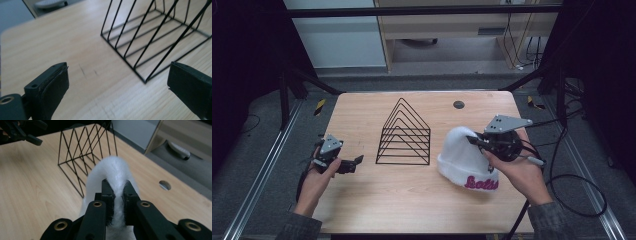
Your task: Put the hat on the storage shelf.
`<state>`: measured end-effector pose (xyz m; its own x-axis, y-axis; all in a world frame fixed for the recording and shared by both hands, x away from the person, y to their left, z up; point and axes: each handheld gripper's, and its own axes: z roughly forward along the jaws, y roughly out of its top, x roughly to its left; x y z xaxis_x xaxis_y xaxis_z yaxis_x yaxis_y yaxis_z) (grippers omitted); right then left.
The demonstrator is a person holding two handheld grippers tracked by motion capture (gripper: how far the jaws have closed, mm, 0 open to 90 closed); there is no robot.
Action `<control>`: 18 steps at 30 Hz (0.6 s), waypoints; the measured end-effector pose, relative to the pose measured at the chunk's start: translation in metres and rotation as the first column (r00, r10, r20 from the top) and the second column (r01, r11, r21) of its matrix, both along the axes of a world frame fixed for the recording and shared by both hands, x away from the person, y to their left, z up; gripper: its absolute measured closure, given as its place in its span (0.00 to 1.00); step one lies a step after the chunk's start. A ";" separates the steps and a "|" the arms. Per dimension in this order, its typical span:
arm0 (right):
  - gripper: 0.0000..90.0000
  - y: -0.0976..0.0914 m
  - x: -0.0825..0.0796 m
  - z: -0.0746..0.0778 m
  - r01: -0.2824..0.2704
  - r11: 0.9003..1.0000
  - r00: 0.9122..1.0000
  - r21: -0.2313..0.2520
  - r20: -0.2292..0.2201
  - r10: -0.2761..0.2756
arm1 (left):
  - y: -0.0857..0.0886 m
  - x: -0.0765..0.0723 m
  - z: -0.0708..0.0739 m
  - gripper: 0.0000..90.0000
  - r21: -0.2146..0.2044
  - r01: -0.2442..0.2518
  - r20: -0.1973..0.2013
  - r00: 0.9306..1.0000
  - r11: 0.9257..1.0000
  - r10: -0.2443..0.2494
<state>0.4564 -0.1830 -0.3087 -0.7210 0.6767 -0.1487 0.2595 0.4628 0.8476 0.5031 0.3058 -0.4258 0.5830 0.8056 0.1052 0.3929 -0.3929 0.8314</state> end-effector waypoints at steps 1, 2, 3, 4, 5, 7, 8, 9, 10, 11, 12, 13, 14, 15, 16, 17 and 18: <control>0.93 -0.002 0.004 0.008 -0.002 1.000 1.000 0.010 0.023 0.002 | -0.001 0.003 0.017 0.04 -0.022 0.018 0.014 1.000 1.000 -0.018; 0.93 -0.003 0.007 0.012 -0.002 1.000 1.000 0.013 0.031 0.002 | -0.002 0.004 0.025 0.04 -0.032 0.027 0.016 1.000 0.999 -0.027; 0.93 -0.003 0.007 0.012 -0.002 1.000 1.000 0.013 0.031 0.002 | -0.002 0.004 0.025 0.04 -0.032 0.027 0.016 1.000 0.999 -0.027; 0.93 -0.004 0.010 0.016 -0.004 1.000 0.999 0.013 0.042 0.003 | -0.004 0.006 0.032 0.04 -0.041 0.035 0.014 0.999 0.999 -0.034; 0.93 -0.005 0.014 0.020 -0.004 1.000 0.999 0.011 0.051 0.003 | -0.006 0.007 0.040 0.04 -0.041 0.046 0.018 0.999 0.998 -0.045; 0.93 -0.007 0.024 0.032 -0.006 0.999 0.997 0.031 0.072 0.003 | -0.012 0.008 0.054 0.04 -0.033 0.065 0.027 0.998 0.997 -0.064; 0.93 -0.007 0.024 0.032 -0.006 0.999 0.997 0.031 0.072 0.003 | -0.015 0.009 0.061 0.04 -0.026 0.073 0.033 0.997 0.997 -0.072; 0.93 -0.007 0.026 0.036 -0.004 0.999 0.997 0.036 0.082 0.001 | -0.018 0.009 0.067 0.04 -0.023 0.082 0.038 0.996 0.996 -0.081; 0.93 -0.006 0.030 0.046 0.000 0.999 0.995 0.049 0.104 -0.005 | -0.024 0.010 0.079 0.05 -0.033 0.106 0.043 0.994 0.994 -0.105; 0.93 -0.006 0.030 0.046 0.000 0.999 0.995 0.049 0.104 -0.005 | -0.024 0.010 0.079 0.05 -0.033 0.106 0.043 0.994 0.994 -0.105; 0.93 -0.005 0.031 0.051 -0.003 0.998 0.994 0.060 0.114 -0.003 | -0.026 0.011 0.085 0.05 -0.040 0.119 0.042 0.992 0.992 -0.117; 0.93 -0.001 0.032 0.062 -0.005 0.997 0.990 0.071 0.144 -0.005 | -0.032 0.012 0.094 0.07 -0.045 0.140 0.041 0.989 0.989 -0.139; 0.93 0.001 0.033 0.067 -0.007 0.998 0.988 0.068 0.156 -0.004 | -0.032 0.012 0.094 0.07 -0.045 0.140 0.041 0.989 0.989 -0.139; 0.93 0.001 0.033 0.067 -0.007 0.998 0.988 0.068 0.156 -0.004 | -0.034 0.013 0.098 0.07 -0.044 0.150 0.042 0.988 0.988 -0.148; 0.93 0.004 0.035 0.072 -0.003 0.998 0.985 0.064 0.170 -0.008 | -0.037 0.013 0.102 0.08 -0.044 0.156 0.046 0.987 0.987 -0.154; 0.93 0.009 0.039 0.081 -0.006 0.997 0.983 0.082 0.185 -0.009 | -0.040 0.014 0.106 0.09 -0.039 0.164 0.046 0.986 0.986 -0.162; 0.93 0.012 0.041 0.085 -0.012 0.996 0.981 0.089 0.195 -0.005 | -0.042 0.015 0.109 0.10 -0.047 0.170 0.048 0.985 0.984 -0.168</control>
